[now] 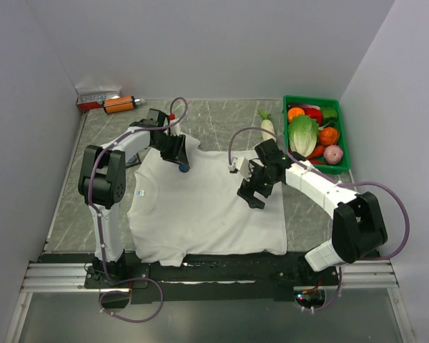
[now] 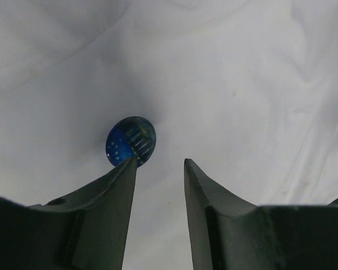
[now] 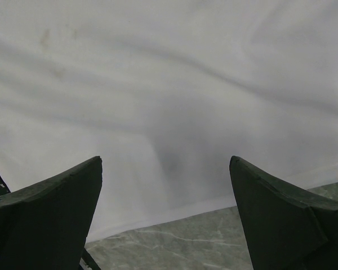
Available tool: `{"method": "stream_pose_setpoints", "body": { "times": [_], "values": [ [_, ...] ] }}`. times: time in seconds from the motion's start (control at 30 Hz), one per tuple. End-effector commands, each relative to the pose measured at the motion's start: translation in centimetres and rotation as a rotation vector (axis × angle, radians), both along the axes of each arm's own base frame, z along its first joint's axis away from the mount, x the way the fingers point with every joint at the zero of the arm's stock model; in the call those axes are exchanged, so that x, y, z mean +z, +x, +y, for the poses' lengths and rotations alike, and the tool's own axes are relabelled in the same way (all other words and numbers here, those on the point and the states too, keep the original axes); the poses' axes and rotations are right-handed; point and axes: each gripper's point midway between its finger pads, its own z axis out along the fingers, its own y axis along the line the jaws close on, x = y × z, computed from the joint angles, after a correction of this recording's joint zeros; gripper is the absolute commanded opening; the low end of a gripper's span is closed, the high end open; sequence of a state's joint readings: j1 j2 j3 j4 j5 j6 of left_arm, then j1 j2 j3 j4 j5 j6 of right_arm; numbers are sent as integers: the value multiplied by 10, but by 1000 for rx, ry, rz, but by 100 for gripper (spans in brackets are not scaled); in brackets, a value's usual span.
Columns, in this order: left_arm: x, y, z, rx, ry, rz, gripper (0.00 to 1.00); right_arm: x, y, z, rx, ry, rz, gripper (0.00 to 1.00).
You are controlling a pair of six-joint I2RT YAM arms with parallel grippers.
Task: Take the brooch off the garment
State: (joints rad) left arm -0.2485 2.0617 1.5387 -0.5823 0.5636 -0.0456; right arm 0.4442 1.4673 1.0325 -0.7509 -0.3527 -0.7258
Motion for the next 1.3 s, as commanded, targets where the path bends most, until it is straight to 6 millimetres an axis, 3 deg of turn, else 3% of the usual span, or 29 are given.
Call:
{"method": "stream_pose_setpoints", "body": {
  "times": [0.0, 0.43, 0.9, 1.27],
  "values": [
    [16, 23, 0, 36, -36, -52, 45, 28, 13, 7, -14, 49, -70, 100],
    [-11, 31, 13, 47, -24, 7, 44, 31, 16, 14, 8, 54, -55, 100],
    [-10, 24, 2, 2, -108, 52, 37, 27, 18, 17, 8, 56, -42, 100],
    [-16, 36, 17, 54, -21, 21, 38, 28, 20, 22, 17, 67, -27, 100]
  ]
}}
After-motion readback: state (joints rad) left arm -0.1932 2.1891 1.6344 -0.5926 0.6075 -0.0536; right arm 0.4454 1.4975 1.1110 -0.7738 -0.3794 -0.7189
